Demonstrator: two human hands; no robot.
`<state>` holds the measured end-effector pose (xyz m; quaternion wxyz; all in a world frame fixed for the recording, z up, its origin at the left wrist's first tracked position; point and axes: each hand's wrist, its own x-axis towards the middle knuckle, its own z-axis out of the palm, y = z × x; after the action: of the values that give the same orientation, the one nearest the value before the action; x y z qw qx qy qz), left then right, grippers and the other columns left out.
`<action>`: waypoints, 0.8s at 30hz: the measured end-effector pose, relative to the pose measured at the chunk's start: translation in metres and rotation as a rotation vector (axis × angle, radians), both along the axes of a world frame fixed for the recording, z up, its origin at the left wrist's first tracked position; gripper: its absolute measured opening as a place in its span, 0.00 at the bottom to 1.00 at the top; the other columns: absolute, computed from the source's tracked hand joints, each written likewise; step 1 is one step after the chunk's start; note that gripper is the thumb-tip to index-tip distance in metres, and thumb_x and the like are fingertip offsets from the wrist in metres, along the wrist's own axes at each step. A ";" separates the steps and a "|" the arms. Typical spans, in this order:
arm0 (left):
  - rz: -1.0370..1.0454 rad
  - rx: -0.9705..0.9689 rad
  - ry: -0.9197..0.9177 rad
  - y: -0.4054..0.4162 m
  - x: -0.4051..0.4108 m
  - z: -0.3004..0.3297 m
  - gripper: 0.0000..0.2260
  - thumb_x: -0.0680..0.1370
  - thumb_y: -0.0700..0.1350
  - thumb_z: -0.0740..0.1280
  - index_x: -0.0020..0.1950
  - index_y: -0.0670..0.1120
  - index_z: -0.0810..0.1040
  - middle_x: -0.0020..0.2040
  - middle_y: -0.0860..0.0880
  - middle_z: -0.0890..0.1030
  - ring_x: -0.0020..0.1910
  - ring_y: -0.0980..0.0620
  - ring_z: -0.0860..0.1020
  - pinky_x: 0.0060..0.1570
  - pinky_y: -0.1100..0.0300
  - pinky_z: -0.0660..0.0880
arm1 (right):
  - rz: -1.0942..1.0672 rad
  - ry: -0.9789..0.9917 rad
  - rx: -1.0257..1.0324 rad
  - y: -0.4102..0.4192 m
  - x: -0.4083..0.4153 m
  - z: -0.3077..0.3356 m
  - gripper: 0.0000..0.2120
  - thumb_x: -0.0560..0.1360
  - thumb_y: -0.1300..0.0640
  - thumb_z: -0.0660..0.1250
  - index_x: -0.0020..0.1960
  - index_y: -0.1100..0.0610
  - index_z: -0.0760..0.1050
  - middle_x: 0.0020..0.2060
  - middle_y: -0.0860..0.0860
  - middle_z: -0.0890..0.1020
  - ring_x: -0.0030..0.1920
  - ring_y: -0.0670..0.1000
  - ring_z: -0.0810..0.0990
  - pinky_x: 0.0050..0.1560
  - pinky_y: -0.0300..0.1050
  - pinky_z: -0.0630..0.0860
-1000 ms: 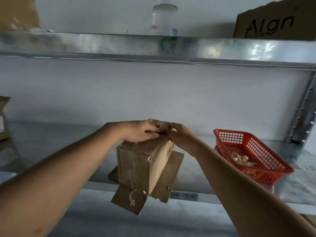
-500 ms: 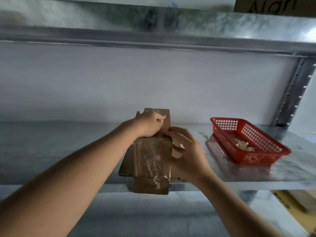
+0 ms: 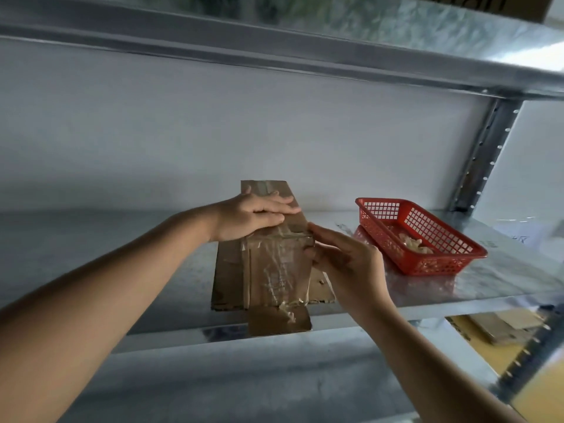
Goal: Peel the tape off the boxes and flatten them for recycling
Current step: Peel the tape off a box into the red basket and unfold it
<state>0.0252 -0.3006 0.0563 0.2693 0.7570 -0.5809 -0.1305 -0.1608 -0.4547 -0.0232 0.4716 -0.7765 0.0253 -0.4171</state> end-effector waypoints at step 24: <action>-0.044 0.076 0.032 0.000 0.006 0.005 0.17 0.85 0.55 0.61 0.74 0.68 0.71 0.81 0.67 0.58 0.78 0.70 0.52 0.77 0.61 0.47 | -0.100 0.070 -0.965 -0.029 -0.007 0.032 0.14 0.86 0.54 0.55 0.54 0.61 0.75 0.48 0.53 0.79 0.38 0.54 0.82 0.32 0.52 0.81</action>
<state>0.0310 -0.3001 0.0617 0.2467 0.7514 -0.5878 -0.1703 -0.1675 -0.4832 0.0085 0.0359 -0.9181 -0.1180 -0.3768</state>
